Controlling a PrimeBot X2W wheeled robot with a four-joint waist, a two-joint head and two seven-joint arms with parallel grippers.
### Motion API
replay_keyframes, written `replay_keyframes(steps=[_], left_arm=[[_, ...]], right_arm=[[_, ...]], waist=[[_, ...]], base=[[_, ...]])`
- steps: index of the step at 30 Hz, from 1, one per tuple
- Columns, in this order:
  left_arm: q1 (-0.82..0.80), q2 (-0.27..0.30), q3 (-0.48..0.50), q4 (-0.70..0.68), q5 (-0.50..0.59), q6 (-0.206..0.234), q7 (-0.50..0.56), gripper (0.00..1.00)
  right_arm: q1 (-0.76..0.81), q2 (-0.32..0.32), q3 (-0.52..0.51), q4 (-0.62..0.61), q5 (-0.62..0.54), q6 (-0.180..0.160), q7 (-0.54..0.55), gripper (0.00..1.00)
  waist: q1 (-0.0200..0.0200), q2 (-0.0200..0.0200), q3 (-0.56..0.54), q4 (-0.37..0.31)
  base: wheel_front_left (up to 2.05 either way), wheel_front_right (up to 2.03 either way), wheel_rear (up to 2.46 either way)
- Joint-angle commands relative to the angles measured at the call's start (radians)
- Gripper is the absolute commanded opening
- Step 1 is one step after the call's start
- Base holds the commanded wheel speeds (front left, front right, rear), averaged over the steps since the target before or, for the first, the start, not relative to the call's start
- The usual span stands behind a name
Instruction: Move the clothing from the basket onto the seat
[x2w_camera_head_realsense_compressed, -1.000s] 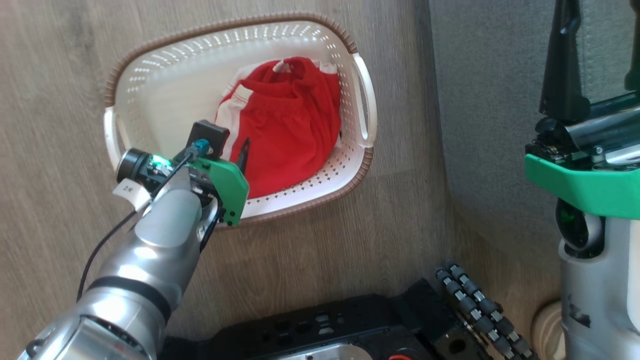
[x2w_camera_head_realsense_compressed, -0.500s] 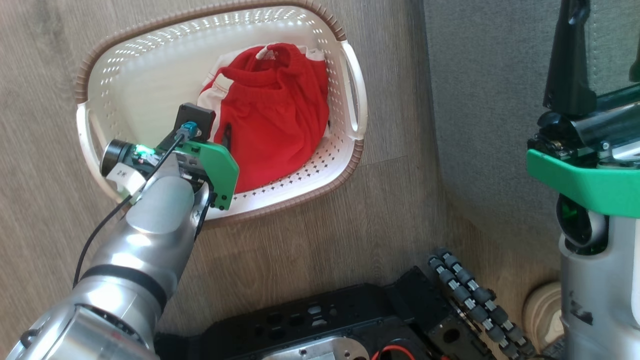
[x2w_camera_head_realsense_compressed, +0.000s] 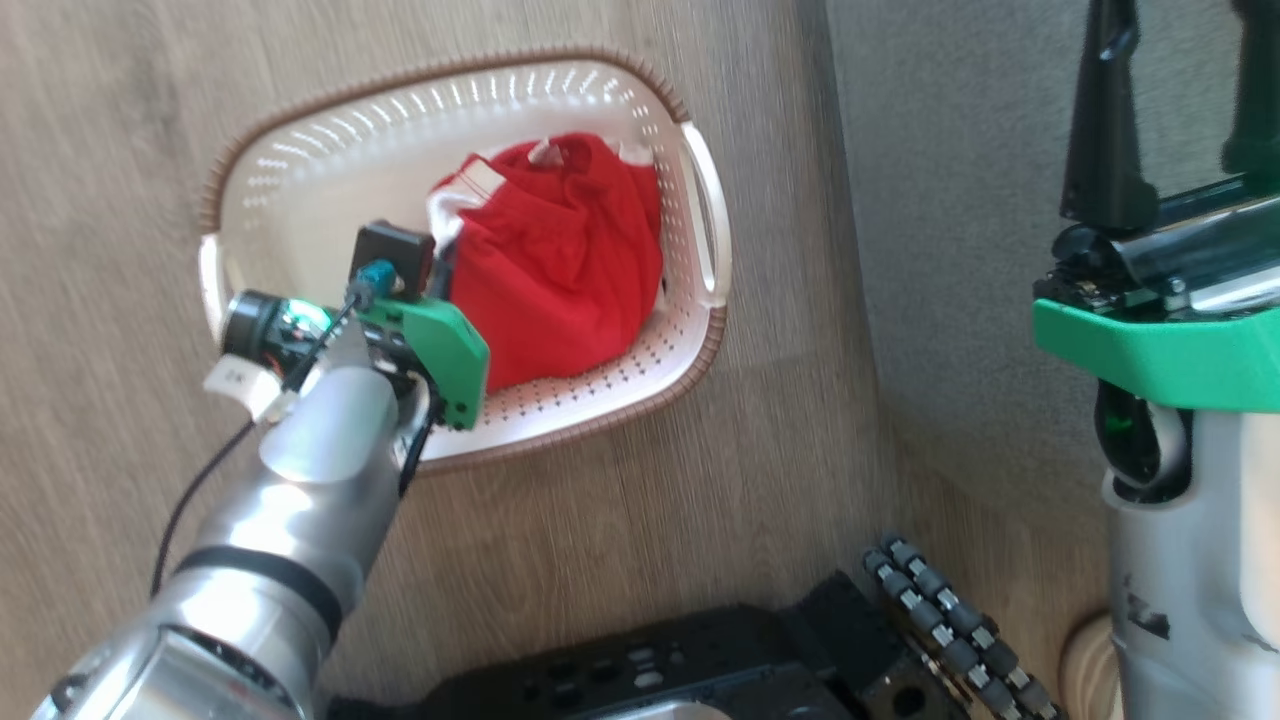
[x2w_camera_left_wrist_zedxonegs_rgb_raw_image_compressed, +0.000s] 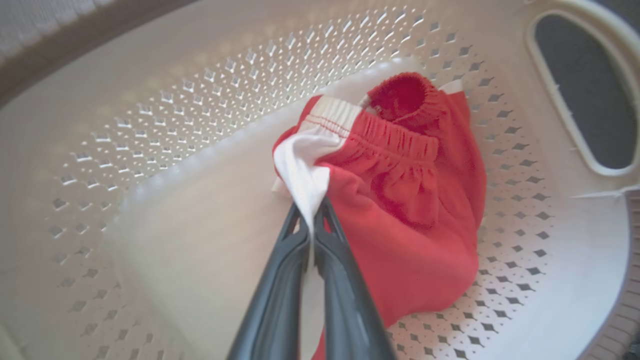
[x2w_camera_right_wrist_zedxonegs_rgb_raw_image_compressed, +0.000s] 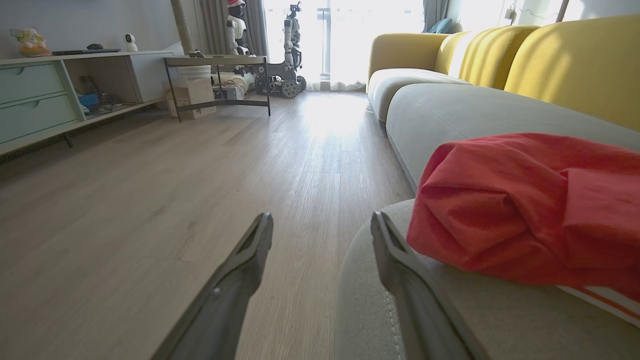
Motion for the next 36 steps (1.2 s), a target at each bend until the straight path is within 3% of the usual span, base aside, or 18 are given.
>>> replay_keyframes(steps=[1, 22, 31, 36], left_arm=[[0.052, 0.008, 0.003, -0.025, -0.009, -0.005, -0.016, 0.0], [0.162, 0.007, -0.101, -0.284, -0.137, -0.015, -0.093, 0.0], [0.192, 0.007, -0.133, -0.309, -0.167, -0.045, -0.062, 0.0], [0.165, 0.013, -0.132, -0.32, -0.176, -0.051, -0.024, 0.0]], right_arm=[[0.027, 0.002, 0.021, -0.018, 0.006, 0.0, -0.005, 1.0], [0.218, 0.002, 0.029, 0.327, -0.037, 0.0, -0.005, 1.0], [0.304, 0.002, 0.053, 0.444, -0.018, 0.0, -0.005, 1.0], [0.335, 0.002, 0.077, 0.479, -0.009, 0.0, -0.005, 1.0]], waist=[[-0.0001, 0.0, -0.061, 0.017], [-0.0001, 0.0, -0.609, 0.168], [-0.0001, 0.0, -0.817, 0.208], [-0.0001, 0.0, -0.878, 0.225]], base=[[0.0, 0.0, 0.0], [0.0, 0.0, 0.0], [0.0, 0.0, 0.0], [0.0, 0.0, 0.0]])
